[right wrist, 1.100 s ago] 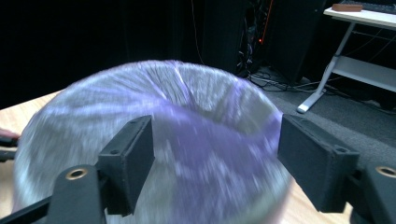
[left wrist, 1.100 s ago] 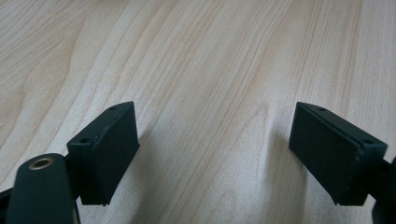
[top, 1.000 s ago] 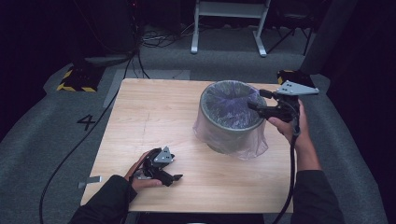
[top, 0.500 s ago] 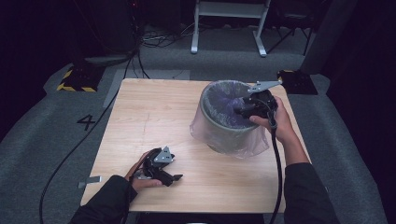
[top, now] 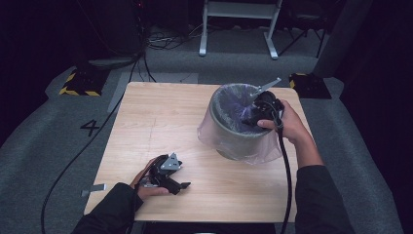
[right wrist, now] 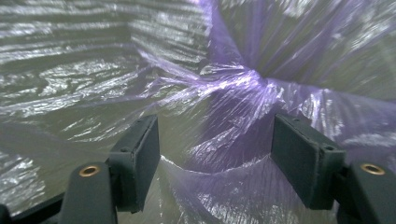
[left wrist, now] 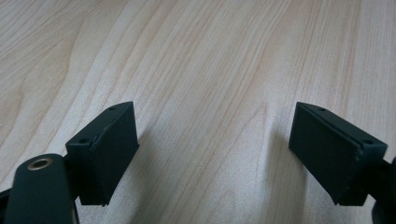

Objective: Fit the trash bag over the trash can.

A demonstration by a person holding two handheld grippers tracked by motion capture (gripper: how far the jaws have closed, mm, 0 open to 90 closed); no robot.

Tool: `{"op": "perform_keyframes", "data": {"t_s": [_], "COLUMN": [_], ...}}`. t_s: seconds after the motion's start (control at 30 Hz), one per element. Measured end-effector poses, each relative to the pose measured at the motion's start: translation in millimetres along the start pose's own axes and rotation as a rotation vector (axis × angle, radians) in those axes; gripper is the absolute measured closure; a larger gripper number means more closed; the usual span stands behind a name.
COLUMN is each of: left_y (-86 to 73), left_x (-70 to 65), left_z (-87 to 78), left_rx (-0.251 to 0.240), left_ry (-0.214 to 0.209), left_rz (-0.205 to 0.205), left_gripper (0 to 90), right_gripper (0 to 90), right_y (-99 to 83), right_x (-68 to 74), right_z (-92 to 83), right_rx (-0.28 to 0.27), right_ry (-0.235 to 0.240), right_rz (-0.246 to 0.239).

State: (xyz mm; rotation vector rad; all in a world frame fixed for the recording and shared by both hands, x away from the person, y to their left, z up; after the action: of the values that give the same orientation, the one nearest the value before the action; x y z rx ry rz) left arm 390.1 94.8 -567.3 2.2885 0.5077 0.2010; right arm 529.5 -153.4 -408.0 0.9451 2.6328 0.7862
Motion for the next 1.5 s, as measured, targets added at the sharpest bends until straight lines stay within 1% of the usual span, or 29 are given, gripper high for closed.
{"op": "perform_keyframes", "data": {"t_s": [0.03,0.1,0.13,0.2,0.23,0.27,0.3,0.33,0.37,0.43,0.5,0.6,0.67,0.7,0.8,0.87,0.9,0.93,1.0,1.03,1.07,1.1,1.13,1.23,1.3,1.37,1.43,1.5], "left_y": [0.0,0.1,0.0,0.0,0.0,0.0,0.0,0.0,0.0,0.0,0.0,0.2,0.1,0.1,0.2,0.3,0.3,0.1,0.1,0.2,0.0,0.0,0.0,-0.2,-0.2,-0.2,-0.2,-0.3], "left_x": [0.0,-0.1,-0.1,-0.1,-0.1,-0.1,-0.1,-0.1,-0.1,-0.1,-0.1,-0.3,-0.1,-0.1,-0.1,-0.1,-0.2,-0.1,-0.3,-0.4,-0.4,-0.4,-0.5,-0.7,-0.7,-0.7,-0.7,-0.7], "left_z": [0.0,0.1,0.1,0.1,0.0,0.1,0.0,0.1,0.1,0.0,0.1,0.3,0.2,0.2,0.2,0.3,0.3,0.1,0.1,0.1,0.0,0.0,0.0,-0.2,-0.2,-0.2,-0.2,-0.2], "left_rx": [0.0,-0.001,-0.001,-0.001,-0.001,-0.001,0.0,-0.001,-0.001,0.0,0.0,-0.002,0.0,0.0,-0.001,-0.002,-0.002,0.0,-0.002,-0.003,-0.003,-0.003,-0.003,-0.003,-0.003,-0.003,-0.003,-0.003], "left_ry": [0.0,-0.001,-0.001,-0.001,-0.001,-0.002,-0.001,-0.001,-0.001,-0.001,-0.001,-0.003,-0.004,-0.004,-0.005,-0.005,-0.006,-0.005,-0.006,-0.007,-0.007,-0.006,-0.007,-0.007,-0.008,-0.008,-0.008,-0.007], "left_rz": [0.0,0.0,0.0,0.001,0.001,0.001,0.001,0.0,0.001,0.001,0.001,-0.001,0.003,0.003,0.003,0.005,0.005,0.004,0.006,0.008,0.008,0.007,0.008,0.006,0.007,0.007,0.006,0.007], "left_gripper": [15.1,15.1,15.1,15.1,15.1,15.1,15.1,15.1,15.1,15.1,15.1,15.0,15.0,15.0,15.0,15.0,15.0,15.0,15.0,15.0,15.0,15.1,15.0,15.1,15.1,15.0,15.0,15.0], "right_gripper": [28.3,24.9,22.2,21.7,20.8,20.1,20.1,19.5,19.6,19.6,19.3,19.1,19.0,19.0,19.1,19.1,19.2,19.2,19.2,19.2,19.2,19.2,19.2,19.2,19.2,19.2,19.3,19.3], "right_y": [-0.3,0.2,0.8,1.3,3.2,5.5,6.3,7.2,9.0,10.6,9.6,0.8,-7.2,-12.0,-26.9,-37.8,-43.4,-49.6,-63.8,-71.3,-79.4,-87.8,-96.2,-122.6,-140.5,-158.1,-172.7,-185.2], "right_x": [-0.3,0.6,0.1,-1.3,-2.0,-1.2,-0.5,-2.7,-5.2,-5.9,-2.5,1.5,4.7,5.7,9.0,10.2,11.8,13.0,14.4,16.0,17.0,17.6,18.9,23.8,26.1,28.3,31.7,33.4], "right_z": [0.8,1.6,1.4,-0.7,-3.4,-8.0,-13.4,-19.0,-26.2,-41.6,-56.0,-71.9,-79.3,-82.3,-88.3,-92.4,-94.6,-96.3,-99.0,-100.0,-100.1,-99.5,-98.6,-89.9,-78.6,-64.8,-50.1,-37.3], "right_rx": [0.016,0.023,0.016,-0.009,-0.044,-0.092,-0.13,-0.162,-0.207,-0.285,-0.347,-0.373,-0.385,-0.389,-0.411,-0.429,-0.443,-0.452,-0.46,-0.47,-0.472,-0.47,-0.471,-0.465,-0.447,-0.412,-0.387,-0.361], "right_ry": [-0.011,-0.018,-0.03,-0.054,-0.075,-0.079,-0.079,-0.107,-0.132,-0.131,-0.113,-0.134,-0.133,-0.142,-0.153,-0.179,-0.178,-0.177,-0.203,-0.202,-0.205,-0.222,-0.229,-0.226,-0.226,-0.225,-0.197,-0.19], "right_rz": [0.003,-0.009,-0.008,-0.001,-0.001,-0.001,0.005,0.005,0.008,0.036,0.037,0.005,-0.004,-0.005,-0.013,-0.015,-0.011,-0.013,-0.014,-0.011,-0.007,-0.002,-0.001,0.012,0.021,0.026,0.036,0.038]}}
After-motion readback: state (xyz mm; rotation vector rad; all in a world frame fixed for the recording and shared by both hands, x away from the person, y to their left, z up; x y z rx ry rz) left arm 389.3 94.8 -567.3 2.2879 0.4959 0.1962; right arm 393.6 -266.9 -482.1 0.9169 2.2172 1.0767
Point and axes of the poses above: each handheld gripper's, and its own axes: z roughly forward along the jaws, y roughly out of its top, x roughly to its left, the point moved 9 cm from there along z, roughly forward along the jaws, and after that the axes turned 1 degree about -x, right-handed, at the moved point
